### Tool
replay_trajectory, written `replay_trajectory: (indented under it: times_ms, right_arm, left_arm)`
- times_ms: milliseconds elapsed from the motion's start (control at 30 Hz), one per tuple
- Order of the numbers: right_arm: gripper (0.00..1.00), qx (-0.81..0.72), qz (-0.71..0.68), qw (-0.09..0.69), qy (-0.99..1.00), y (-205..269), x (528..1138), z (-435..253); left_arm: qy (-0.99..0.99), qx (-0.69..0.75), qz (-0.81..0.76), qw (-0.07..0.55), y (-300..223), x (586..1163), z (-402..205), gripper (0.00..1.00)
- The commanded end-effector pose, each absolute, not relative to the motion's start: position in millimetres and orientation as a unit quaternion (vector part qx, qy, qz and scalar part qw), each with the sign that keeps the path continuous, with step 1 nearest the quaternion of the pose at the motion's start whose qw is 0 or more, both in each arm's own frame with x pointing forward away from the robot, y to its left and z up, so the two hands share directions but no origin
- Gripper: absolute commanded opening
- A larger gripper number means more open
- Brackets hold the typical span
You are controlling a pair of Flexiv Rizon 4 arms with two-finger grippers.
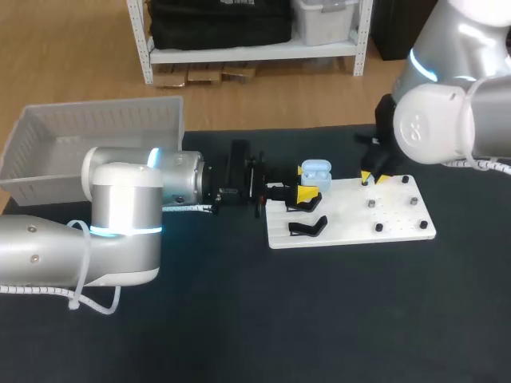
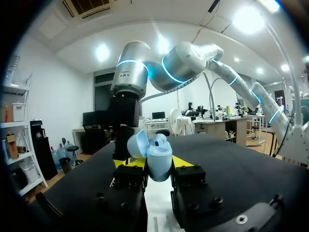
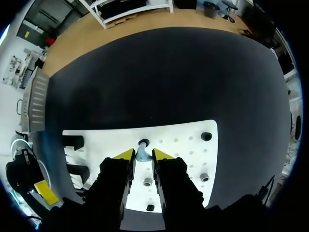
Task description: Pick up each earbud case from the left stands, insert the matching earbuds, close the lid, and place the case in the box.
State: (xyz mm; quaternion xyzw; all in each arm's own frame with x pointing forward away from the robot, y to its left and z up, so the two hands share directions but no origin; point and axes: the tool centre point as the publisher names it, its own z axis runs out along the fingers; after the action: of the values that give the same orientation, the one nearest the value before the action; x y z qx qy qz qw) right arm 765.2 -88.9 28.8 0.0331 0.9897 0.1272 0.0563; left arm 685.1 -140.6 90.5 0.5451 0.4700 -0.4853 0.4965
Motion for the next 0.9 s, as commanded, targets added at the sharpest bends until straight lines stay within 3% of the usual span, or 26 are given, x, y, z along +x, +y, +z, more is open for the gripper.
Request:
replay_trajectory:
  times_ms: [33, 200, 300, 900]
  right_arm:
    - [0.22, 0.035, 0.125, 0.057, 0.99, -87.2, 763.5, 28.3]
    - [0.17, 0.036, 0.122, 0.058, 0.99, -86.9, 764.0, 27.0]
    - [0.0, 0.038, 0.12, 0.059, 0.99, -87.4, 764.0, 26.7]
    - [0.0, 0.028, 0.12, 0.091, 0.988, -96.0, 744.9, 79.1]
  left_arm:
    - [0.469, 0.544, -0.484, 0.5, -140.9, 684.0, 89.1, 0.0]
    - [0.469, 0.544, -0.484, 0.5, -140.9, 684.0, 89.1, 0.0]
    - [0.469, 0.544, -0.484, 0.5, -140.9, 684.0, 89.1, 0.0]
    - [0.469, 0.544, -0.484, 0.5, -140.9, 684.0, 89.1, 0.0]
